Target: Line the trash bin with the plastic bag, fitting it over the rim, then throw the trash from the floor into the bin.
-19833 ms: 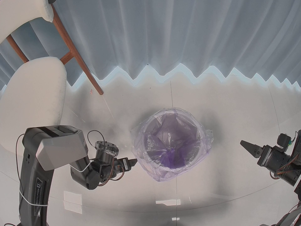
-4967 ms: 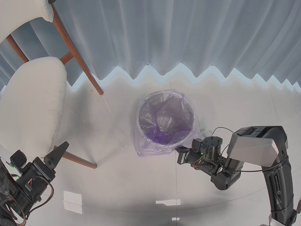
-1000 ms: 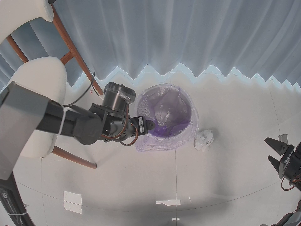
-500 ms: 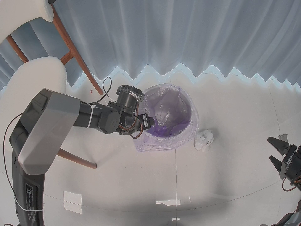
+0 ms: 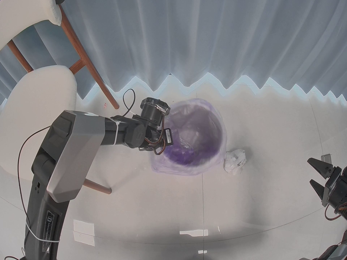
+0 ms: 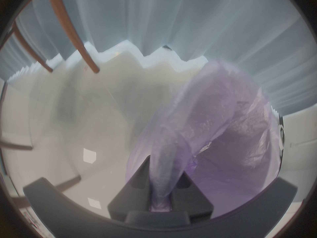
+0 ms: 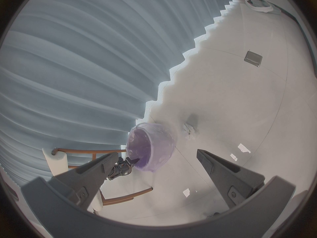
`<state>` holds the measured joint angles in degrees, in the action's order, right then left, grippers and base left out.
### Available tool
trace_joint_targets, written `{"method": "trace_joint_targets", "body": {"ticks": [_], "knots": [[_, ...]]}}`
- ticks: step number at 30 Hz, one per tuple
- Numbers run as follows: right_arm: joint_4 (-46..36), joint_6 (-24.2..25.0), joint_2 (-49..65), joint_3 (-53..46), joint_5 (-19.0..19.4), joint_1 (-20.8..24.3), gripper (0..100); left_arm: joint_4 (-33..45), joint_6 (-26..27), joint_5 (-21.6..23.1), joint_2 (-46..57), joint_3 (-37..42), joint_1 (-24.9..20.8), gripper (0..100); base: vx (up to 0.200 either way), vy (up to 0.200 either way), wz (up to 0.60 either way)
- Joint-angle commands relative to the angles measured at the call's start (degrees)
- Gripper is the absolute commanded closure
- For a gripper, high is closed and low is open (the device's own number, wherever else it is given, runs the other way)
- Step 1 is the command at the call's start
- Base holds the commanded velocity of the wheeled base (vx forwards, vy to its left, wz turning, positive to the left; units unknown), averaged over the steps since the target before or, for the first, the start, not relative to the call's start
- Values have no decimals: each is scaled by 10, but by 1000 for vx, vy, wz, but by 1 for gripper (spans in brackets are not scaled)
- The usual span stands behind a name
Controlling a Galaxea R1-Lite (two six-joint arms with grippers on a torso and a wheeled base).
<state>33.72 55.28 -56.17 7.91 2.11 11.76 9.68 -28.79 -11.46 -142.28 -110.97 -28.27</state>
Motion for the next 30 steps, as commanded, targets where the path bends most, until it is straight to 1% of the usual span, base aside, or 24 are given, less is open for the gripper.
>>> {"method": "trace_joint_targets", "body": {"ticks": [1, 2, 5, 8, 10, 11, 13, 16, 17, 18, 19, 20, 21, 22, 23, 25, 26, 27, 28, 29, 30], "knots": [[-1, 1, -4, -2, 0, 0, 0, 8, 24, 6, -1, -36, 15, 100, 0, 0, 0], [-1, 2, -4, -3, 0, 0, 0, 10, 30, 6, -1, -36, 16, 100, 0, 0, 0], [-1, 5, -5, -5, 7, 1, 0, 31, 107, 9, 12, -36, 31, 100, 0, 0, 0], [0, 4, -5, -4, 10, 1, 0, 31, 170, 41, 32, -36, 39, 100, 0, 0, 0], [0, 4, -5, -4, 10, 1, 0, 28, 193, 55, 38, -36, 40, 100, 0, 0, 0], [0, 4, -6, -4, 10, 1, 0, 26, 230, 70, 46, -36, 40, 100, 0, 0, 0], [0, 4, -6, -4, 10, 1, 0, 26, 281, 88, 53, -36, 39, 100, 0, 0, 0], [0, 4, -6, -4, 10, 0, 0, 25, 364, 138, 64, -36, 40, 100, 0, 0, 0], [0, 4, -6, -4, 10, 0, 0, 25, 379, 147, 66, -36, 40, 100, 0, 0, 0], [0, 4, -5, -4, 10, 0, 0, 25, 426, 177, 67, -36, 43, 100, 0, 0, 0], [0, 4, -5, -5, 10, 0, 0, 25, 458, 197, 67, -36, 47, 100, 0, 0, 0], [0, 4, -5, -5, 10, 0, 0, 25, 465, 200, 67, -36, 48, 100, 0, 0, 0], [0, 4, -4, -5, 10, 0, 0, 27, 517, 236, 65, -36, 55, 100, 0, 0, 0], [0, 4, -4, -5, 10, 0, 0, 29, 526, 242, 64, -36, 57, 100, 0, 0, 0], [1, 3, -4, -5, 10, -1, 0, 32, 575, 275, 61, -36, 66, 100, 0, 0, 0], [1, 3, -3, -5, 9, -1, 0, 32, 635, 324, 57, -36, 78, 100, 0, 0, 0], [1, 4, -4, -5, 9, -1, 0, 32, 644, 332, 56, -36, 80, 100, 0, 0, 0], [1, 4, -3, -5, 9, -1, 0, 36, 691, 363, 47, -36, 88, 100, 0, 0, 0], [1, 4, -3, -5, 9, -1, 0, 43, 721, 379, 43, -36, 93, 100, 0, 0, 0], [1, 4, -3, -5, 9, -2, 0, 46, 733, 384, 42, -36, 94, 100, 0, 0, 0], [1, 4, -3, -5, 9, -2, 0, 69, 764, 398, 41, -36, 97, 100, 0, 0, 0]]}}
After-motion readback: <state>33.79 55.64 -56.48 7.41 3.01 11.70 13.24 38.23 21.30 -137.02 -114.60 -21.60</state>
